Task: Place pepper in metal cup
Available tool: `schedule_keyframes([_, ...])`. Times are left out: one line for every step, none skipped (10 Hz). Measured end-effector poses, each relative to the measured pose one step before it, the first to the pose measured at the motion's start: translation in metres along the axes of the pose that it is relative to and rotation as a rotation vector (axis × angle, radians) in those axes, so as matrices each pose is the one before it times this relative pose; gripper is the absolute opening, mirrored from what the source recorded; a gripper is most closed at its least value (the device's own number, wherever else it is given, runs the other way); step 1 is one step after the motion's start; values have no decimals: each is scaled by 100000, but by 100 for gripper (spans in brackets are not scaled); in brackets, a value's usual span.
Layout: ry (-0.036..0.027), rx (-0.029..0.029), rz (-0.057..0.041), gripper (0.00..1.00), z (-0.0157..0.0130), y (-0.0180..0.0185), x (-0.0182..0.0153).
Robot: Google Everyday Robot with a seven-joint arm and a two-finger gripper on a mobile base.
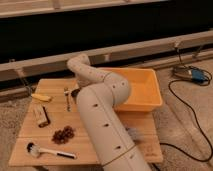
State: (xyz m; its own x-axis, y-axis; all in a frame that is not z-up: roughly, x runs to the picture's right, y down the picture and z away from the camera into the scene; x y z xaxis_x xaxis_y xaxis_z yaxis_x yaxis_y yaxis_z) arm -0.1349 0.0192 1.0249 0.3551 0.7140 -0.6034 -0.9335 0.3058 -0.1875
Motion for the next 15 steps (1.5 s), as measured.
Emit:
schedule_keyframes([25,415,-94,80,274,-119,17])
schedule_keyframes([-134,-649,-13,80,-288,321,-64])
schedule_keyframes([106,79,25,80,-88,-60,40])
schedule_keyframes([180,146,-223,80,-171,128,24])
schedule_keyframes([-7,24,-224,80,-235,171,-39])
schedule_keyframes([93,44,-58,80,-130,11,33])
schedule_keyframes([127,146,-46,80,-155,-35,42])
schedule_keyframes([26,26,12,80,-78,-24,13])
schedule_keyframes([-20,-14,-1,80,-78,5,-6])
schedule_keyframes([5,0,-3,80,-21,2,2])
schedule_keyframes([-4,-61,1,77,-67,22,-2])
schedule_keyframes([9,12,4,70,-18,-10,5])
schedule_keyframes([-11,6,13,62,-20,-14,-1])
schedule_keyframes([-140,-59,83,48,-125,-30,-38])
schedule_keyframes([-213,-69,85,41,-138,-22,-70])
